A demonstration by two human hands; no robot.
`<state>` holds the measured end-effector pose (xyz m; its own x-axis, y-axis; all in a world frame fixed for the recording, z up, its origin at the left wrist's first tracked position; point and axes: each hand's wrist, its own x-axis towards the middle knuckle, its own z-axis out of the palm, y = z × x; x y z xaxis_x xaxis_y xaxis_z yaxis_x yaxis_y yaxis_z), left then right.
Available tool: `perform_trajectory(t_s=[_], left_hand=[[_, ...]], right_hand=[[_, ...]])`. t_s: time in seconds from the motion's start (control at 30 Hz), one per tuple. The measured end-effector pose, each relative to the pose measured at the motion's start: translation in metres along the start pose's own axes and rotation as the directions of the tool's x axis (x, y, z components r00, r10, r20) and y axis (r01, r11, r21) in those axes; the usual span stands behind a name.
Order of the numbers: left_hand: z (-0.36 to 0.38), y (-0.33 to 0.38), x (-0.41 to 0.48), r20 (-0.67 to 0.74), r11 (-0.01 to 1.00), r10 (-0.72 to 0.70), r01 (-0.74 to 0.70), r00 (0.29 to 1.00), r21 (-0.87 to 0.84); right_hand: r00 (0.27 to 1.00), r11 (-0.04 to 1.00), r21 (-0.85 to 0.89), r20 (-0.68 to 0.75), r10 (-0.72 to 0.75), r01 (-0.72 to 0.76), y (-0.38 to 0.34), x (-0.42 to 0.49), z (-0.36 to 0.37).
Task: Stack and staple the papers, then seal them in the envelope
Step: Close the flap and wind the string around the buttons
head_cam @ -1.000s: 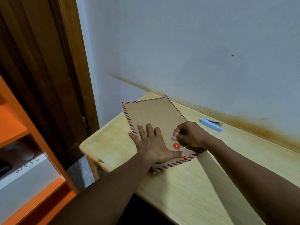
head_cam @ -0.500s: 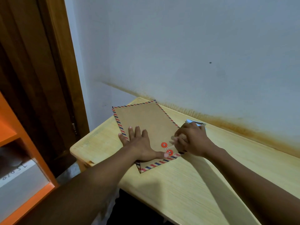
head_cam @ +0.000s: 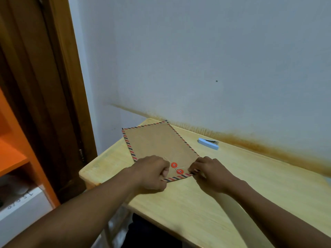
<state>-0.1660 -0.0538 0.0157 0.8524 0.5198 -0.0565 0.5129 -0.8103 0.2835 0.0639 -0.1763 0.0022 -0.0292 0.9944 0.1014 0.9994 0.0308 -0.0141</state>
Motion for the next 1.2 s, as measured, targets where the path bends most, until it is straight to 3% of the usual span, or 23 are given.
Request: perform_trajectory(t_s=[0.13, 0.3, 0.47, 0.57, 0.7, 0.87, 1.0, 1.2], left_hand=[[-0.002, 0.004, -0.005, -0.143, 0.996, 0.059, -0.049, 0.988, 0.073], [-0.027, 0.002, -0.005, -0.321, 0.994, 0.099, -0.077, 0.942, 0.081], [-0.065, 0.005, 0.001, -0.539, 0.984, 0.034, -0.123, 0.842, -0.129], [-0.092, 0.010, 0.006, -0.605, 0.945, -0.035, -0.170, 0.795, -0.279], [-0.128, 0.026, 0.009, -0.650, 0.916, -0.050, -0.225, 0.758, -0.333], [-0.158, 0.059, 0.036, -0.704, 0.717, -0.146, -0.416, 0.695, -0.559], [-0.176, 0.101, 0.060, -0.710, 0.500, -0.259, -0.537, 0.655, -0.679], [-0.176, 0.143, 0.094, -0.564, 0.225, -0.335, -0.517, 0.755, -0.826]], right_hand=[[0.997, 1.000, 0.005, -0.079, 0.007, -0.007, -0.006, 0.002, 0.005], [0.989, 0.973, 0.214, -0.100, 0.112, -0.089, 0.002, 0.007, -0.010], [0.942, 0.915, 0.400, -0.289, 0.174, -0.046, 0.012, 0.010, -0.050], [0.902, 0.907, 0.419, -0.373, 0.217, -0.045, 0.021, 0.009, -0.086], [0.842, 0.915, 0.402, -0.479, 0.249, -0.042, 0.037, -0.001, -0.139], [0.754, 0.923, 0.381, -0.591, 0.285, -0.051, 0.050, -0.027, -0.207], [0.667, 0.871, 0.491, -0.645, 0.373, -0.013, 0.061, -0.052, -0.249], [0.635, 0.517, 0.852, -0.446, 0.631, 0.084, 0.096, -0.094, -0.245]])
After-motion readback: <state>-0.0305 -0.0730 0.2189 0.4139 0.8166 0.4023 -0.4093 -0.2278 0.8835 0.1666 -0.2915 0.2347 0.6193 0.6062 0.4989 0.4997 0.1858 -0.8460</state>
